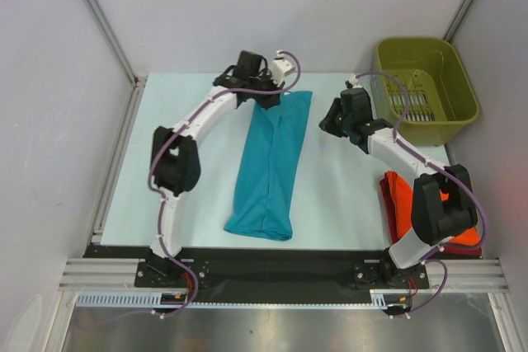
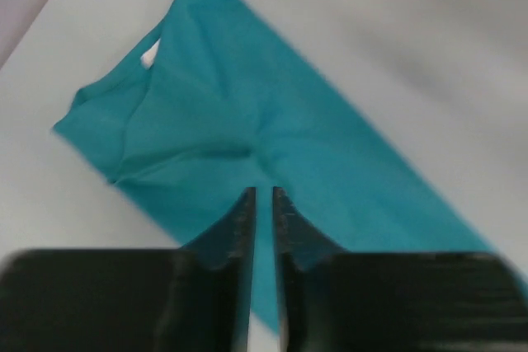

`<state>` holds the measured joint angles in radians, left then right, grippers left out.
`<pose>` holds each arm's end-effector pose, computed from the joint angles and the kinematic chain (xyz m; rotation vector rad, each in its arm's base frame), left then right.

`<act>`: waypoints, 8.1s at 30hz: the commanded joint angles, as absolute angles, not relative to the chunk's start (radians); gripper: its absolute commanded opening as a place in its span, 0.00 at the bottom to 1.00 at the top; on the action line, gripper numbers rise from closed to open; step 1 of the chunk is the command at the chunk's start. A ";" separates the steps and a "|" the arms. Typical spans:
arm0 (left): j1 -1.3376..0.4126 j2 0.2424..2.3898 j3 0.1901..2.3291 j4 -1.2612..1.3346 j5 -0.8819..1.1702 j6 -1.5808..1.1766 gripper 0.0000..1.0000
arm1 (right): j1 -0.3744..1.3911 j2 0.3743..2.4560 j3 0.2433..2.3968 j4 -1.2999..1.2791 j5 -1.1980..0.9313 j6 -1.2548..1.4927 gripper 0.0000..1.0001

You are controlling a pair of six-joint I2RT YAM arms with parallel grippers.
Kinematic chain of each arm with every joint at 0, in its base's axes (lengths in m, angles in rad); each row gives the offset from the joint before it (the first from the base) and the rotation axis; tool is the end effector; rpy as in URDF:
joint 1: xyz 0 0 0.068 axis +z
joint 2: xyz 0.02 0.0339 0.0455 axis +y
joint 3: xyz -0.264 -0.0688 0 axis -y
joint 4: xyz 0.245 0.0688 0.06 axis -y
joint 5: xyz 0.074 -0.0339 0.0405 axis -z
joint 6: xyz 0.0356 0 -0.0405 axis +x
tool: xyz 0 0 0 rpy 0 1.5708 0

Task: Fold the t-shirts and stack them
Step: Fold the tshirt

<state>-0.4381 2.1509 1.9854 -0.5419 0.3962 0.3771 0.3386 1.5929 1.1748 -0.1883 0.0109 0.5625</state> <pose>0.4446 -0.2235 0.2837 1.0819 1.9814 -0.4826 0.3436 0.1206 0.2703 0.2544 2.2065 0.4954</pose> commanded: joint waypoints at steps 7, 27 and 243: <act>-0.514 2.410 2.263 -0.486 0.312 0.216 0.00 | 0.333 1.513 1.014 -0.140 -0.009 0.664 0.00; -0.419 2.385 2.132 -0.572 0.130 0.235 0.00 | 0.445 1.514 1.005 -0.178 0.024 0.649 0.00; -0.502 1.678 1.319 -0.736 0.494 1.342 0.00 | 0.439 1.775 1.323 -0.558 -0.314 0.420 0.00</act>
<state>-0.5377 1.6058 1.1934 -0.7063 0.4519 1.3186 0.4908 1.6981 1.2106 -0.5503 -0.3355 0.4900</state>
